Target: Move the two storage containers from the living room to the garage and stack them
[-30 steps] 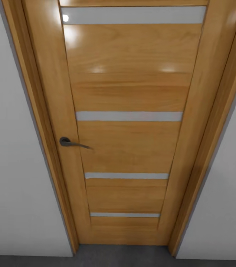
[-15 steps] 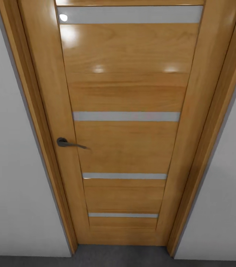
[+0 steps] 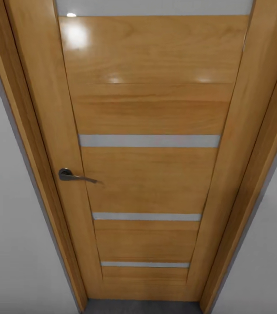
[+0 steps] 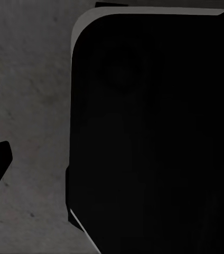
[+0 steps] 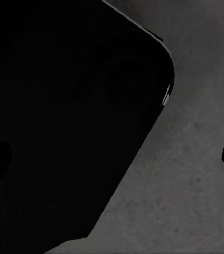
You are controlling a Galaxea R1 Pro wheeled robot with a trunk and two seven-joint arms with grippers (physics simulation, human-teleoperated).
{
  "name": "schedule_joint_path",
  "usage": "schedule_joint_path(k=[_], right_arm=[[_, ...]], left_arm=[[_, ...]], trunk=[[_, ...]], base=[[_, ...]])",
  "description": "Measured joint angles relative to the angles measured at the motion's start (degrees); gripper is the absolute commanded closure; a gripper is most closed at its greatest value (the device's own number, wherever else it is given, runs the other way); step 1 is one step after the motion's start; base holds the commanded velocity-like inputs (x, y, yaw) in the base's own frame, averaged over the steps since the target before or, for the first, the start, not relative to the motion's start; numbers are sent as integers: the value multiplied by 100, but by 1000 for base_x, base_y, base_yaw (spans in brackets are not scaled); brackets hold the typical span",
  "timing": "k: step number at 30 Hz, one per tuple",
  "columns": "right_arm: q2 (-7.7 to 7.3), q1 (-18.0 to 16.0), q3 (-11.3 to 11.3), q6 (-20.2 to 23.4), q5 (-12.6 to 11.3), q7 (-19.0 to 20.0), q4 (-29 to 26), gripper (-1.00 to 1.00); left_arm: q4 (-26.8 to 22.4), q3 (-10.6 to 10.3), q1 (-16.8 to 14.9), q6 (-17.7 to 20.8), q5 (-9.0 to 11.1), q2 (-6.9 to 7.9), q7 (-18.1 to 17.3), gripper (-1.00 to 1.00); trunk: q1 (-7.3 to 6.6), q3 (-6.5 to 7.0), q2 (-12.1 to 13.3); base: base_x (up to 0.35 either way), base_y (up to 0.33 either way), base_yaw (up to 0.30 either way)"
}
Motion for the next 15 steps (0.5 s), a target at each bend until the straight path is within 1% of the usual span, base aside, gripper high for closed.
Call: schedule_joint_path(k=[11, 15], right_arm=[[0, 0, 0, 0, 0, 0, 0, -100], [0, 0, -1, 0, 0, 0, 0, -100]], left_arm=[[0, 7, 0, 0, 0, 0, 0, -100], [0, 5, 0, 0, 0, 0, 0, -100]], trunk=[[1, 0, 0], [1, 0, 0]], base=[[5, -1, 0], [0, -69, 0]])
